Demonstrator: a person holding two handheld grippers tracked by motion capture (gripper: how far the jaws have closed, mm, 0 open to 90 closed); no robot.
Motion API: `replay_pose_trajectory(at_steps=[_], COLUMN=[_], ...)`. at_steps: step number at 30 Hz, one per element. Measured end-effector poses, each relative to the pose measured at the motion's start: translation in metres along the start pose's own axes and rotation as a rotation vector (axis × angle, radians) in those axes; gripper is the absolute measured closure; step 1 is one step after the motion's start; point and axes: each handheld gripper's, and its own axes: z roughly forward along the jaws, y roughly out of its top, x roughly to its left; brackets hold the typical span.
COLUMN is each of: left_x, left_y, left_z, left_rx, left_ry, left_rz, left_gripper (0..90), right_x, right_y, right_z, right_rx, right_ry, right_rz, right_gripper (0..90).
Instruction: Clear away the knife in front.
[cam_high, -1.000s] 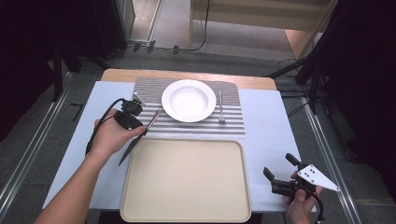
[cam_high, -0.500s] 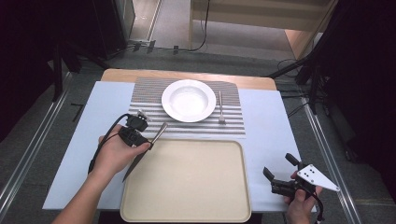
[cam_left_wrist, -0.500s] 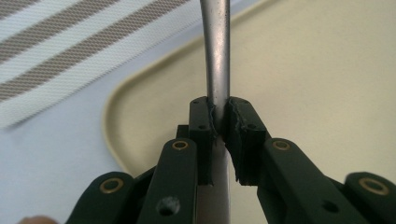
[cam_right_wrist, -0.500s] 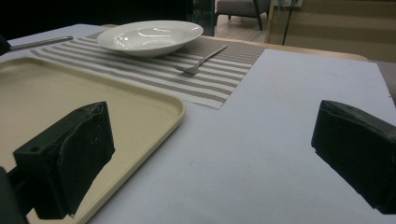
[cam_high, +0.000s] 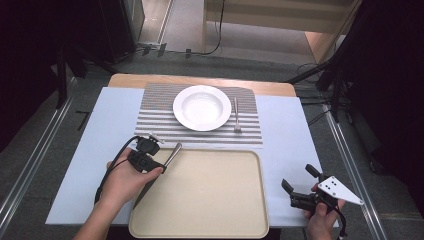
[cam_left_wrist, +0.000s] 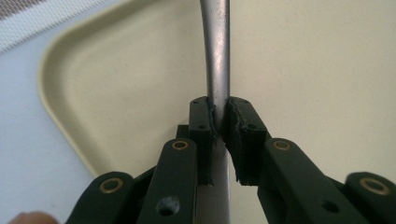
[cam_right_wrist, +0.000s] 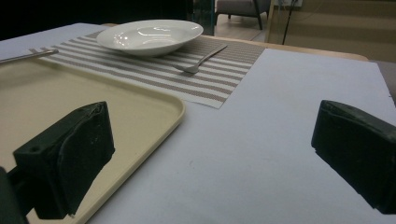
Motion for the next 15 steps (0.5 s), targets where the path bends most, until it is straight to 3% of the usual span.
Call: replay_pose_trajectory(at_steps=[8,15], left_x=[-0.001,0.004], left_y=[-0.014,-0.021], left_z=[0.012,0.016], left_rx=[0.016,-0.013], left_ry=[-0.002,-0.012], left_rz=[-0.009,-0.025], left_gripper=[79.5,79.1], right_x=[0.0,0.0], right_y=[0.0,0.0], right_z=[0.001,0.001], right_rx=[0.001,0.003], right_ry=[0.0,-0.001], right_rz=[-0.002,-0.005], right_gripper=[0.0,0.0])
